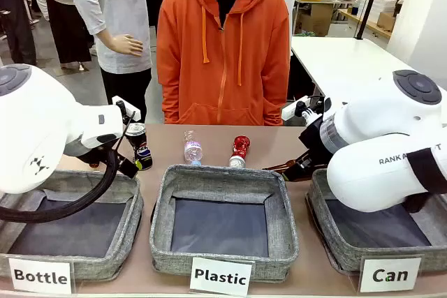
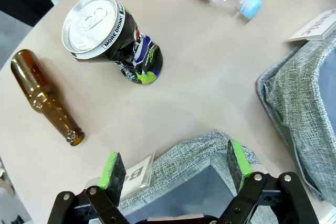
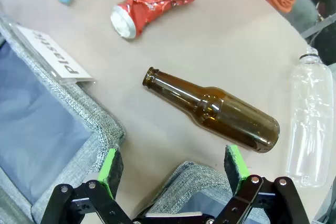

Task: Sort the can waste into the basket.
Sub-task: Pick up the can waste from the table and place it in the right Fabric basket.

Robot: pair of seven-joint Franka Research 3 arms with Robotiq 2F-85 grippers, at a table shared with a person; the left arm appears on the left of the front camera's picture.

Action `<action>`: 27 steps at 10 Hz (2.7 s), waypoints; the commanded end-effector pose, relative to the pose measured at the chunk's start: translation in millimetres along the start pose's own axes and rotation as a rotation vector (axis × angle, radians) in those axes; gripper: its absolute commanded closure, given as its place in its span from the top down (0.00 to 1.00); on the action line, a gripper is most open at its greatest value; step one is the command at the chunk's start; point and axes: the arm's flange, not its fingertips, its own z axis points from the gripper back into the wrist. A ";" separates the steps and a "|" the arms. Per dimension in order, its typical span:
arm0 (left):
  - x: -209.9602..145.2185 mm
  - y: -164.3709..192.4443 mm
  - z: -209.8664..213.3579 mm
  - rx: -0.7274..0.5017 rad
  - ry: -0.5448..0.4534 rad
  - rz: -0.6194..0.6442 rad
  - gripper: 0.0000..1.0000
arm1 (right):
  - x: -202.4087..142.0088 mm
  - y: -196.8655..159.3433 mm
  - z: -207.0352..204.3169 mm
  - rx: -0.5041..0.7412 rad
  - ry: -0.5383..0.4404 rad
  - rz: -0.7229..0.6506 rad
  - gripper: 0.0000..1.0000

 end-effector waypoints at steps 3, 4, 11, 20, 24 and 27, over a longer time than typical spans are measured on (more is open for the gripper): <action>0.1 0.0 0.1 0.000 0.000 0.000 1.00 | 0.0 0.0 0.0 0.000 0.000 0.000 1.00; 0.1 0.0 0.1 0.000 0.000 0.000 1.00 | 0.0 0.0 0.0 0.000 0.000 0.000 1.00; 0.1 0.0 0.1 0.000 0.000 0.000 1.00 | 0.0 0.0 0.0 0.000 0.000 0.000 1.00; 0.0 0.0 0.0 0.000 0.000 0.000 1.00 | 0.0 0.1 0.0 0.000 0.000 0.001 1.00; -0.6 18.1 100.4 -0.320 -0.163 -0.033 1.00 | 15.2 -23.4 103.2 0.256 -0.115 0.001 1.00; -34.4 58.2 186.2 -0.567 -0.231 0.208 1.00 | -19.8 -64.4 188.8 0.550 -0.166 -0.200 1.00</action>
